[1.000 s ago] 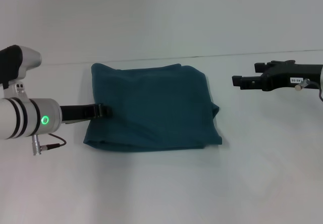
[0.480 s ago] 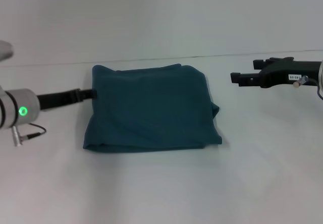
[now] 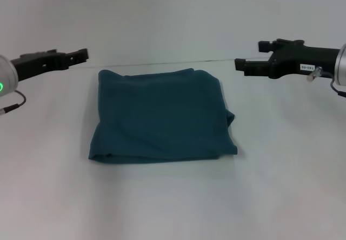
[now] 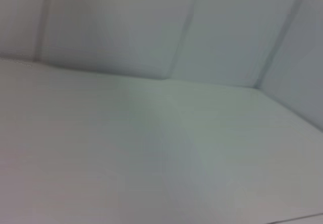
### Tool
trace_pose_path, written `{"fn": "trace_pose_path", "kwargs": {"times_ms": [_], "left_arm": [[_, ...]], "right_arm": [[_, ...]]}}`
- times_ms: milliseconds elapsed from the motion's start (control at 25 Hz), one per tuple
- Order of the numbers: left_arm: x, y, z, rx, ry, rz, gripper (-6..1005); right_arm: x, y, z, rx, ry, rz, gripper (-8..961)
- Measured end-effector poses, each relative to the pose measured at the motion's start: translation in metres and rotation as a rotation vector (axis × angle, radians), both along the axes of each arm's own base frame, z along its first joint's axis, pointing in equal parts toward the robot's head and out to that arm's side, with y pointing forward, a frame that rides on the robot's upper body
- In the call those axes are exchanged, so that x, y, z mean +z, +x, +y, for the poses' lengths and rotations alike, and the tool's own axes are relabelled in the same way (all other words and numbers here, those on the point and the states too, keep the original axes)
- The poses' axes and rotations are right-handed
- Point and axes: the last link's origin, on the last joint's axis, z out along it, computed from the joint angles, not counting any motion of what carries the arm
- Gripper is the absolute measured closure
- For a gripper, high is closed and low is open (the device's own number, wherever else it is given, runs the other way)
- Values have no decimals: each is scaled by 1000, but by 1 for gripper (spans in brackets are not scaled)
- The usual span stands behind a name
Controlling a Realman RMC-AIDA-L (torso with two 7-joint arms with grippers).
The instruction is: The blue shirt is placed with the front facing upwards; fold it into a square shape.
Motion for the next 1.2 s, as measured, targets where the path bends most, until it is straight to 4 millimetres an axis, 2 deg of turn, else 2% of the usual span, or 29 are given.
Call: {"fn": "trace_pose_path", "kwargs": {"times_ms": [200, 440, 560, 760, 840, 1040, 1200], "left_arm": [[1, 17, -12, -231, -111, 42, 115], [-6, 29, -50, -542, -364, 105, 121], [-6, 33, -67, -618, -460, 102, 123], [1, 31, -79, -633, -480, 81, 124], [9, 31, -86, -654, -481, 40, 124], [19, 31, -93, -682, -477, 2, 124], [20, 31, -96, -690, -487, -4, 123]], "right_arm": [[-8, -26, -13, 182, -139, -37, 23], [-13, -50, -45, 378, -336, -91, 22], [-12, -52, -52, 399, -364, -96, 24], [-14, -49, -61, 410, -397, -95, 26], [-16, -45, -65, 410, -410, -91, 26], [-18, -42, -69, 416, -409, -82, 26], [-21, -42, -71, 423, -415, -53, 26]]}}
